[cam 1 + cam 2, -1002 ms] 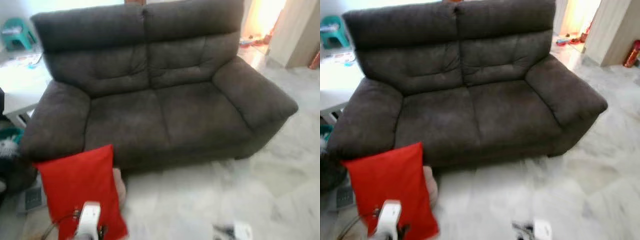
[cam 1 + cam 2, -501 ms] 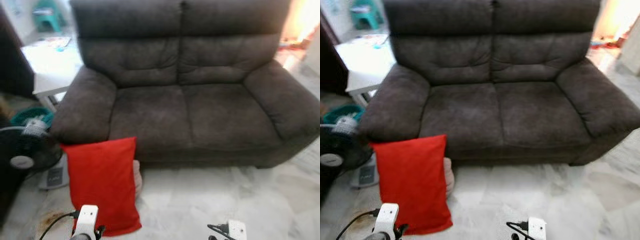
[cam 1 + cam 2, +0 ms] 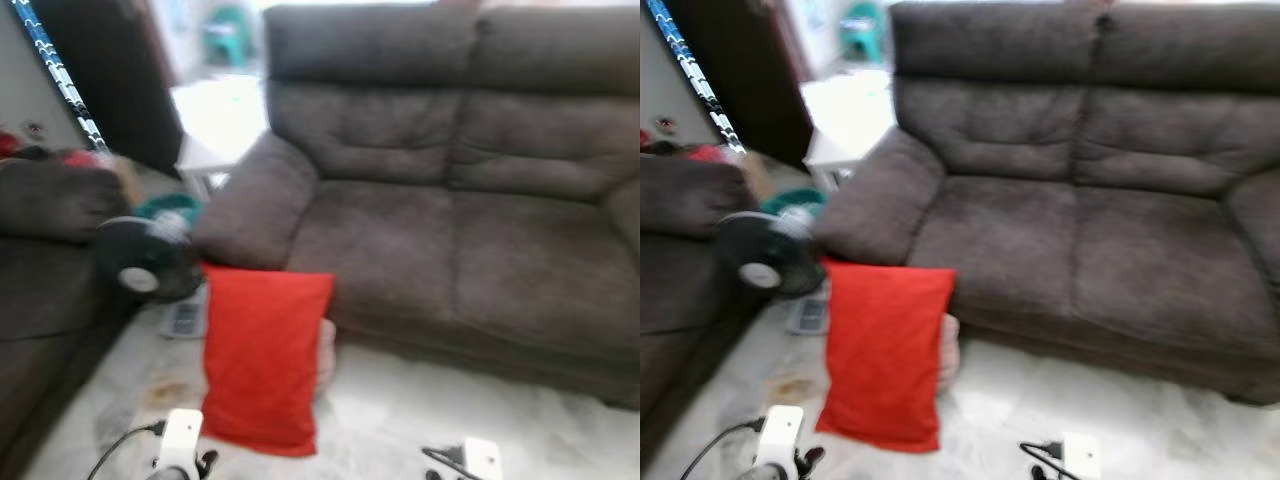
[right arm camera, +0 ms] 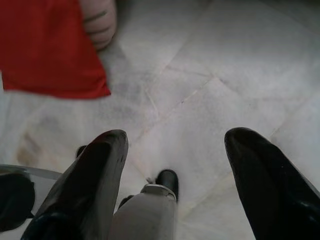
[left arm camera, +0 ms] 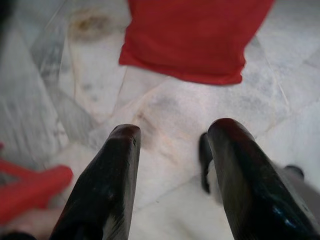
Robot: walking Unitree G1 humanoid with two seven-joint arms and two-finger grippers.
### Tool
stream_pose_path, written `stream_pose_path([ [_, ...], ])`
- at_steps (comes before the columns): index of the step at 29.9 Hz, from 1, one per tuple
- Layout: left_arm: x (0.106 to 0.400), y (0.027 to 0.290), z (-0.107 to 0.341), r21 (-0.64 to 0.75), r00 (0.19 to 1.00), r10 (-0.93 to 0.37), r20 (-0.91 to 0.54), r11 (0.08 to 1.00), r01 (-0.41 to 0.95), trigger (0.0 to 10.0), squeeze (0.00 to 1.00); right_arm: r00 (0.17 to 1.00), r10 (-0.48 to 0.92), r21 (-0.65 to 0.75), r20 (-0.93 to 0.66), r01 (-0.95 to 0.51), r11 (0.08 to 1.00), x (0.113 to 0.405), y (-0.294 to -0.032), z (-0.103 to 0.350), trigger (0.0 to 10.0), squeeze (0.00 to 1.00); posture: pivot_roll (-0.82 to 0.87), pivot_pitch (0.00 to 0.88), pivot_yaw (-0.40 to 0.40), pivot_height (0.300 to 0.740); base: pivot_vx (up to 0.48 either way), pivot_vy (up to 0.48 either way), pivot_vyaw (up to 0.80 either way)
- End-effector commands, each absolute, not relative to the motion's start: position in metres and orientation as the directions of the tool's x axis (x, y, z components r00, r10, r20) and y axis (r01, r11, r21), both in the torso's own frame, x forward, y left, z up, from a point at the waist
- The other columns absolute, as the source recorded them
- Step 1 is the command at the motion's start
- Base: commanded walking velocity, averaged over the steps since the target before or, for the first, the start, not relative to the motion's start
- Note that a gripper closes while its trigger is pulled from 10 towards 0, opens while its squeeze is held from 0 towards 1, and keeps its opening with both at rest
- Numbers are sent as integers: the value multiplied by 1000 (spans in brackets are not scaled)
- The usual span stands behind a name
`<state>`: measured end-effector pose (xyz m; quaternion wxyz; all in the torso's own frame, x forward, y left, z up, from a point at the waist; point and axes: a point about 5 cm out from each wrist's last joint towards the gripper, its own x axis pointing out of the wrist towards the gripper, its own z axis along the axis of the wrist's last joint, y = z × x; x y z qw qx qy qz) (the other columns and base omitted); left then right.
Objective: Move the pillow to the sofa from floor
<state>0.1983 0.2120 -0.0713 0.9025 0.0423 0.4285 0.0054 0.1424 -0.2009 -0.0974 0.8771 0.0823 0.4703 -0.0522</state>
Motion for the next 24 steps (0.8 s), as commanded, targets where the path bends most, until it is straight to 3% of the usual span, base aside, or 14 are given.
stream_pose_path([
  [1, 193, 219, -73, 106, 615, 60, -786, 994, 39, 10000, 0, 566, 9, 119, -825, 158, 980, 149, -192, -96, 10000, 0, 54, 3, 8, 740, 0, 0, 800],
  [12, 193, 219, -73, 107, 616, 55, -786, 993, 48, 10000, 0, 564, 9, 116, -826, 154, 981, 149, -192, -96, 10000, 0, 54, 3, 6, 740, 0, 0, 782],
  [24, 192, 220, -73, 118, 612, 63, -788, 992, 50, 10000, 0, 564, 7, 134, -826, 184, 974, 147, -192, -97, 10000, 0, 59, 2, 3, 740, 0, 0, 0],
])
